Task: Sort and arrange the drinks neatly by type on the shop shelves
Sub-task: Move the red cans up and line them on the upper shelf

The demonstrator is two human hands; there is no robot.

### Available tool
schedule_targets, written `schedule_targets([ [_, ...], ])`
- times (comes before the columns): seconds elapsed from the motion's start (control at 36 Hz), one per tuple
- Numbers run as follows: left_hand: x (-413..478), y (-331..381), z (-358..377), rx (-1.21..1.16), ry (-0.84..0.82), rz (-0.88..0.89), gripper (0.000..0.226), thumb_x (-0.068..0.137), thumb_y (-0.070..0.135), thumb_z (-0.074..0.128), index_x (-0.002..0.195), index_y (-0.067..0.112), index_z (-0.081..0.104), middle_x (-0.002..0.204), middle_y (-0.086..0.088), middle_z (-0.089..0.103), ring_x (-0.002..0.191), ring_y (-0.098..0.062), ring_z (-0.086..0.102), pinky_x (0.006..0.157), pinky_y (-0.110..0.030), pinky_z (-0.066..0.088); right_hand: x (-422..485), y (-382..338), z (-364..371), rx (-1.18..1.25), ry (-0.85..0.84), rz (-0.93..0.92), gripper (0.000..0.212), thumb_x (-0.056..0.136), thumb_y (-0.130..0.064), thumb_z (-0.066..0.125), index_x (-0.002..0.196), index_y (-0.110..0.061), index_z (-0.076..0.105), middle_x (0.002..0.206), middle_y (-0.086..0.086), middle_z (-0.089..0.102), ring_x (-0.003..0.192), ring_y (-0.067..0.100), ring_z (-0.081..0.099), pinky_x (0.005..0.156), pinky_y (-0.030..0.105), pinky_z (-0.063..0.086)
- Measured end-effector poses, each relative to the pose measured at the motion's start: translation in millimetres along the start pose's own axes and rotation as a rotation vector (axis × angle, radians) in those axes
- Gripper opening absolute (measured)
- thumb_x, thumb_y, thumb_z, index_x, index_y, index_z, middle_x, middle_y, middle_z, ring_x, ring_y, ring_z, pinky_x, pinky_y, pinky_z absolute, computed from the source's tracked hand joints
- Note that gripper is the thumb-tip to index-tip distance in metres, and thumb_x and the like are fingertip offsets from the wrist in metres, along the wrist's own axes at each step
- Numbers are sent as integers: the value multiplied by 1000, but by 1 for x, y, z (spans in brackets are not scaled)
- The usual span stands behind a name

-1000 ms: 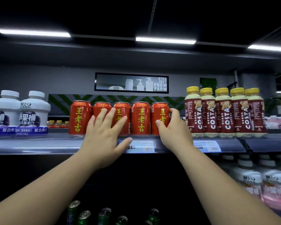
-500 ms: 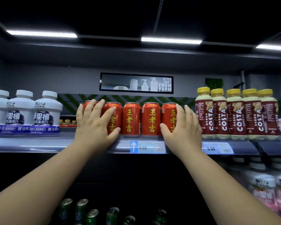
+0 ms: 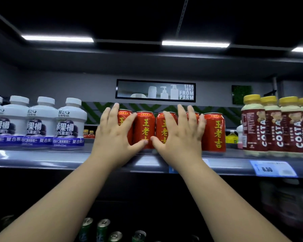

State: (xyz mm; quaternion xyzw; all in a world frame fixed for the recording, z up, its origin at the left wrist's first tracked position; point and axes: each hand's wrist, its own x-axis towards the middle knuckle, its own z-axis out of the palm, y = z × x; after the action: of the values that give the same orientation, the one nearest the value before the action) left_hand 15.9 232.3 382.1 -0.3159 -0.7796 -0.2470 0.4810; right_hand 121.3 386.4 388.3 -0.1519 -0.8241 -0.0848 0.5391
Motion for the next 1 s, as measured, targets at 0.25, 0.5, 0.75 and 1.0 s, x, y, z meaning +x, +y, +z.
schedule_targets([
  [0.25, -1, 1, -1, -47, -39, 13, 86, 81, 73, 55, 153, 42, 19, 163, 1, -11, 151, -29, -4, 116, -55, 25, -1, 0, -4, -42, -26, 46, 80, 90, -66, 52, 157, -34, 20, 166, 1, 22, 155, 32, -5, 120, 62, -10],
  [0.5, 0, 3, 0, -22, -61, 16, 81, 88, 69, 48, 154, 42, 12, 161, 3, -20, 151, -28, -10, 115, -56, 26, -4, 1, -7, -40, -47, 66, 80, 93, -67, 46, 159, -33, 16, 169, 4, 11, 155, 31, -10, 121, 59, -11],
  [0.75, -5, 1, 4, 50, -90, 49, 84, 89, 75, 33, 156, 40, -4, 158, -4, -36, 150, -30, -23, 120, -51, 7, -35, 0, -2, -85, -133, 110, 81, 98, -67, 18, 161, -25, -12, 167, 8, -23, 151, 29, -28, 122, 53, -17],
  [1.0, -46, -6, -3, 151, -216, 132, 82, 92, 74, 11, 157, 30, -12, 154, -10, -42, 145, -25, -34, 121, -43, -12, -67, -2, -2, -130, -282, 109, 82, 96, -70, 5, 161, -23, -13, 166, 7, -26, 151, 25, -30, 123, 51, -13],
])
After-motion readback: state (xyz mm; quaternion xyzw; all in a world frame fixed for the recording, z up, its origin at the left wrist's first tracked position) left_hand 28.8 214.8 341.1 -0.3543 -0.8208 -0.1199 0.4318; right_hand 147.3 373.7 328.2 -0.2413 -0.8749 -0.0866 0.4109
